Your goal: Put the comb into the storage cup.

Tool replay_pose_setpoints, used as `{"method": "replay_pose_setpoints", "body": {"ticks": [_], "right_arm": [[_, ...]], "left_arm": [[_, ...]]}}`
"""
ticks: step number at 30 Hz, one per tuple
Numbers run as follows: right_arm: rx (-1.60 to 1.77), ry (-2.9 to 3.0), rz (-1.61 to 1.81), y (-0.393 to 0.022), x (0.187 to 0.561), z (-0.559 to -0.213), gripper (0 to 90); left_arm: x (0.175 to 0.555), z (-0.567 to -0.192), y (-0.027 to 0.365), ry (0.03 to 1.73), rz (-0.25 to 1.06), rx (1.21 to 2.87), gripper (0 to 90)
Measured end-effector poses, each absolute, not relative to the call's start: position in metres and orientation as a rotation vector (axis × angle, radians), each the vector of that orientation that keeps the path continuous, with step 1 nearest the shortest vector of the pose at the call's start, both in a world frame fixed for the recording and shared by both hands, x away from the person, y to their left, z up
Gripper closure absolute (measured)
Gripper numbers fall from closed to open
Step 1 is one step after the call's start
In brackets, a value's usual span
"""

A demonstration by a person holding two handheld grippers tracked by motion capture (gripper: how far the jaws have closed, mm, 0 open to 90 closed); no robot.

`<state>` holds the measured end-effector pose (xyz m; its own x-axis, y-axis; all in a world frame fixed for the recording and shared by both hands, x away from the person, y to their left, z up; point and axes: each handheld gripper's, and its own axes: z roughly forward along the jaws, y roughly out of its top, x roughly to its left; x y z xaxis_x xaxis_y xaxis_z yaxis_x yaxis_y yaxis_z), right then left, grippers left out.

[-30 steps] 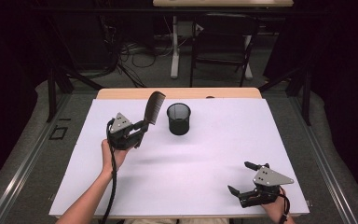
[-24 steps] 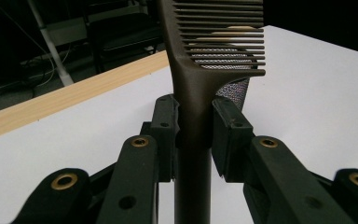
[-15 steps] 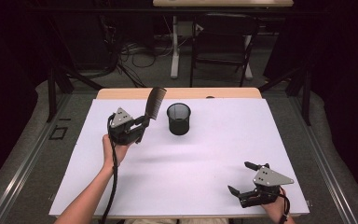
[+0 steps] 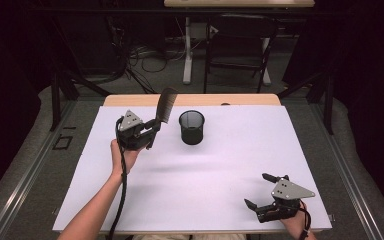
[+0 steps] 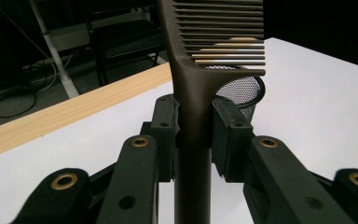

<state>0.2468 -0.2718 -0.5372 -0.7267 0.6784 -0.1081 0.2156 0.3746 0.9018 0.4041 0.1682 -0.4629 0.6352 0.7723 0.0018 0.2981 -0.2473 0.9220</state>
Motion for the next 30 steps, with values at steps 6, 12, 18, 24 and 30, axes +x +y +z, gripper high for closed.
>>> {"method": "replay_pose_setpoints", "body": {"ticks": [6, 12, 18, 24, 30], "right_arm": [[0.774, 2.173, 1.324, -0.272, 0.247, -0.537, 0.0], [0.772, 2.173, 1.324, -0.272, 0.247, -0.537, 0.0], [0.775, 2.178, 1.315, -0.272, 0.247, -0.538, 0.0], [0.772, 2.176, 1.315, -0.271, 0.247, -0.538, 0.0], [0.775, 2.185, 1.304, -0.272, 0.247, -0.537, 0.0]], "left_arm": [[0.408, -0.46, 0.165, 0.857, 0.576, 1.815, 72.1], [0.409, -0.455, 0.164, 0.851, 0.585, 1.815, 72.1], [0.412, -0.454, 0.16, 0.849, 0.584, 1.81, 72.2], [0.413, -0.448, 0.158, 0.839, 0.595, 1.802, 72.1], [0.417, -0.444, 0.154, 0.832, 0.604, 1.797, 72.1]]}}
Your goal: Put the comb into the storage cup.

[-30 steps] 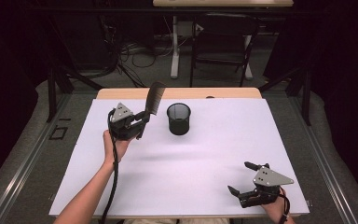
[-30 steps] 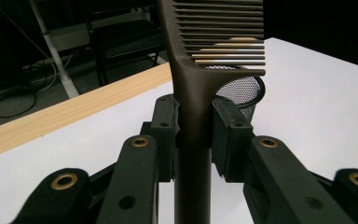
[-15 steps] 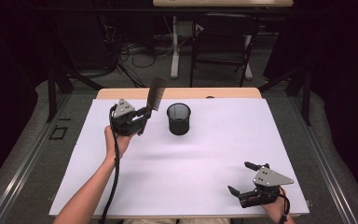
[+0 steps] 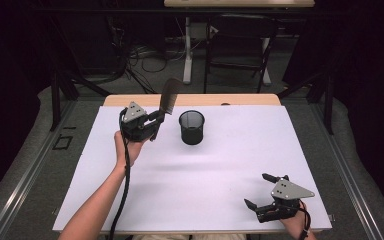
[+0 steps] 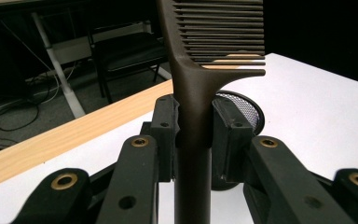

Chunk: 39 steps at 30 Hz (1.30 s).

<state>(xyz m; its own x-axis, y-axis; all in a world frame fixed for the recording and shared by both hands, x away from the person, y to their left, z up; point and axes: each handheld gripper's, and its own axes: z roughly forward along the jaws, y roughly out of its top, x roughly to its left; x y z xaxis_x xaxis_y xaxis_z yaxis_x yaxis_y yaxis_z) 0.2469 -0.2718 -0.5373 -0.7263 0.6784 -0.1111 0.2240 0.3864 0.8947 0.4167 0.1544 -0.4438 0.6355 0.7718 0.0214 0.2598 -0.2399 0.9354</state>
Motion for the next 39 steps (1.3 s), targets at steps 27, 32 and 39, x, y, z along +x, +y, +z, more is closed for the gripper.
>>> {"method": "replay_pose_setpoints", "body": {"ticks": [27, 32, 39], "right_arm": [[0.775, 2.181, 1.315, -0.272, 0.247, -0.538, 0.0], [0.775, 2.18, 1.312, -0.272, 0.247, -0.538, 0.0], [0.781, 2.177, 1.312, -0.272, 0.247, -0.538, 0.0]], "left_arm": [[0.435, -0.429, 0.139, 0.828, 0.642, 1.749, 72.1], [0.437, -0.426, 0.136, 0.827, 0.642, 1.732, 72.1], [0.439, -0.423, 0.133, 0.827, 0.644, 1.708, 72.1]]}}
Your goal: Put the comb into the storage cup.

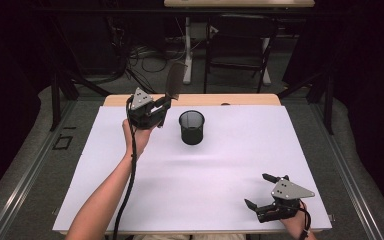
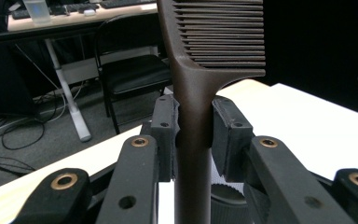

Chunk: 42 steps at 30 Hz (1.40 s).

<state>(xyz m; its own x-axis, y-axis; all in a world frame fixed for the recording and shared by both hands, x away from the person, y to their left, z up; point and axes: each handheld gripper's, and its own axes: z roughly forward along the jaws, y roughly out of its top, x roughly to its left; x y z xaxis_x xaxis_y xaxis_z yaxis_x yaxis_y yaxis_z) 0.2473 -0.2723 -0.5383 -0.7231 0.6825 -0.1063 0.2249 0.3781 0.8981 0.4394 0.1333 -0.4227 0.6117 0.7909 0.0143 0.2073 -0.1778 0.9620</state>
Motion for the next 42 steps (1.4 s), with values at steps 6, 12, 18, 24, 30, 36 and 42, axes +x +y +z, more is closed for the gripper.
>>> {"method": "replay_pose_setpoints", "body": {"ticks": [6, 12, 18, 24, 30, 36, 42], "right_arm": [[0.783, 2.178, 1.311, -0.272, 0.248, -0.539, 0.0], [0.782, 2.18, 1.31, -0.272, 0.248, -0.539, 0.0], [0.777, 2.178, 1.313, -0.273, 0.247, -0.539, 0.0], [0.778, 2.182, 1.313, -0.272, 0.247, -0.539, 0.0], [0.775, 2.179, 1.314, -0.273, 0.247, -0.539, 0.0], [0.777, 2.182, 1.316, -0.272, 0.247, -0.539, 0.0], [0.779, 2.183, 1.315, -0.272, 0.247, -0.539, 0.0]], "left_arm": [[0.442, -0.417, 0.13, 0.821, 0.649, 1.681, 72.1], [0.446, -0.413, 0.123, 0.817, 0.651, 1.666, 72.1], [0.45, -0.412, 0.115, 0.806, 0.644, 1.645, 72.1], [0.453, -0.415, 0.108, 0.795, 0.644, 1.638, 72.1], [0.457, -0.419, 0.104, 0.795, 0.627, 1.618, 72.1], [0.46, -0.422, 0.102, 0.801, 0.623, 1.602, 72.1], [0.463, -0.426, 0.096, 0.8, 0.626, 1.592, 72.1]]}}
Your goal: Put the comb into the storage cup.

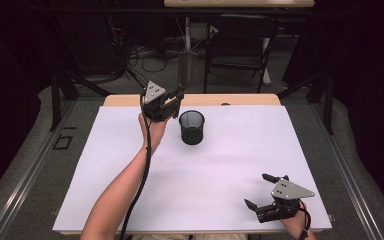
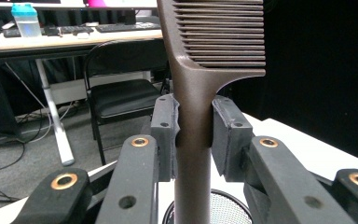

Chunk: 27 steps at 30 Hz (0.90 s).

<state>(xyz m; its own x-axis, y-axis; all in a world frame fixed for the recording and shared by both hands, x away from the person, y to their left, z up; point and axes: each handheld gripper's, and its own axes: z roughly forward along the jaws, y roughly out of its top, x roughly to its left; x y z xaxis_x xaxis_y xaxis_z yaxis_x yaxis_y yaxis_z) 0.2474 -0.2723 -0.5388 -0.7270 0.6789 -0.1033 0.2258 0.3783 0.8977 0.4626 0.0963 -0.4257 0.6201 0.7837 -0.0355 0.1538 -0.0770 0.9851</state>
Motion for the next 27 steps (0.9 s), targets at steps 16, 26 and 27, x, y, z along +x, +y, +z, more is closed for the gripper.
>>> {"method": "replay_pose_setpoints", "body": {"ticks": [16, 26, 27], "right_arm": [[0.773, 2.182, 1.316, -0.273, 0.248, -0.539, 0.0], [0.774, 2.182, 1.316, -0.273, 0.248, -0.539, 0.0], [0.774, 2.182, 1.316, -0.273, 0.248, -0.539, 0.0]], "left_arm": [[0.471, -0.437, 0.085, 0.786, 0.633, 1.559, 72.1], [0.476, -0.447, 0.078, 0.786, 0.622, 1.544, 72.1], [0.476, -0.447, 0.078, 0.786, 0.622, 1.544, 72.1]]}}
